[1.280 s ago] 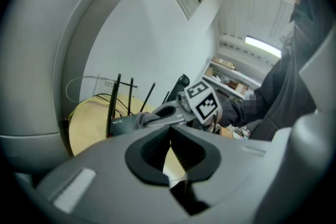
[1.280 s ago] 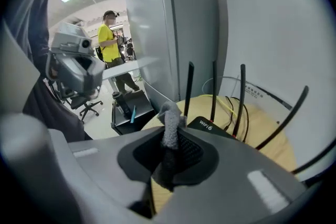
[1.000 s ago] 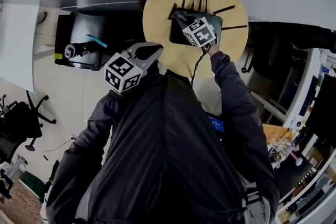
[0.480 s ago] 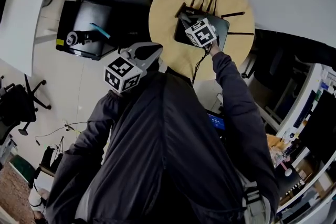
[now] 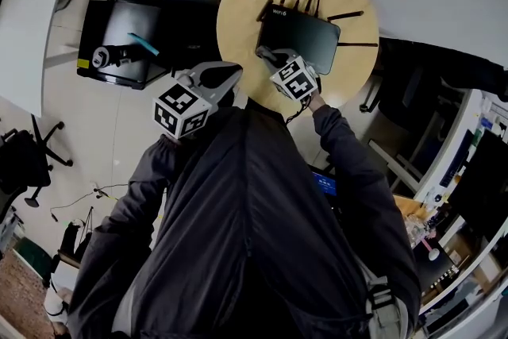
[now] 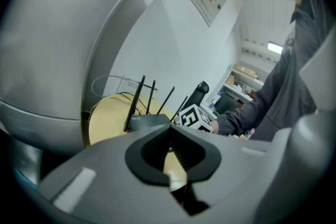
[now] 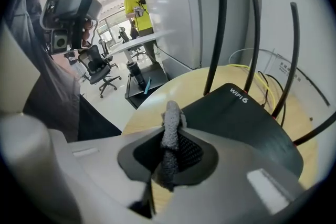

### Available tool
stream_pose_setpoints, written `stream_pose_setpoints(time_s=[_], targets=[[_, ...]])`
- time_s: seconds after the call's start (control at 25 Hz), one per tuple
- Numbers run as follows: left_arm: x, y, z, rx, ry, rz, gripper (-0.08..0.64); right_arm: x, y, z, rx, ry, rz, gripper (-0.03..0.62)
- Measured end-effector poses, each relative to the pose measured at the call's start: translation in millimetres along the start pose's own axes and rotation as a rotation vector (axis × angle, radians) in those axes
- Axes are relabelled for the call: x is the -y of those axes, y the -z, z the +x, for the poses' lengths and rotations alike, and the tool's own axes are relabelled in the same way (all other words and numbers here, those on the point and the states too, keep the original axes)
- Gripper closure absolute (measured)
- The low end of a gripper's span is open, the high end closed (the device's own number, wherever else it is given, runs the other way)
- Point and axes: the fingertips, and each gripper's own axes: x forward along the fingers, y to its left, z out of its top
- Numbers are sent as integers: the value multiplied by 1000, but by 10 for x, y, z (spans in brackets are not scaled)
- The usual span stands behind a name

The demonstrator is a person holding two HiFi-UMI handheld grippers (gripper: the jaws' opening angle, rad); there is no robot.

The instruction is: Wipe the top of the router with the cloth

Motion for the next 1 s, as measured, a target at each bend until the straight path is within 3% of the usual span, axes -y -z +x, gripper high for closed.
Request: stream_pose_setpoints(time_s=[0.12, 0.28, 0.48, 0.68, 1.0], targets=[[-8, -8, -13, 7, -20, -6, 560, 276, -109, -37, 23, 19, -13, 560], [-15, 0, -45, 16, -49, -21, 560, 1068, -298, -129, 49, 138, 54, 560], [-18, 49, -100, 24, -81, -43, 560, 1558, -296, -117, 5, 188, 87, 560], [-4, 60, -120, 26, -78, -47, 560, 1366, -214, -134, 6, 165, 101, 560], [49, 46, -52, -1, -18, -12, 560, 444, 164, -184, 5, 89, 88, 560]])
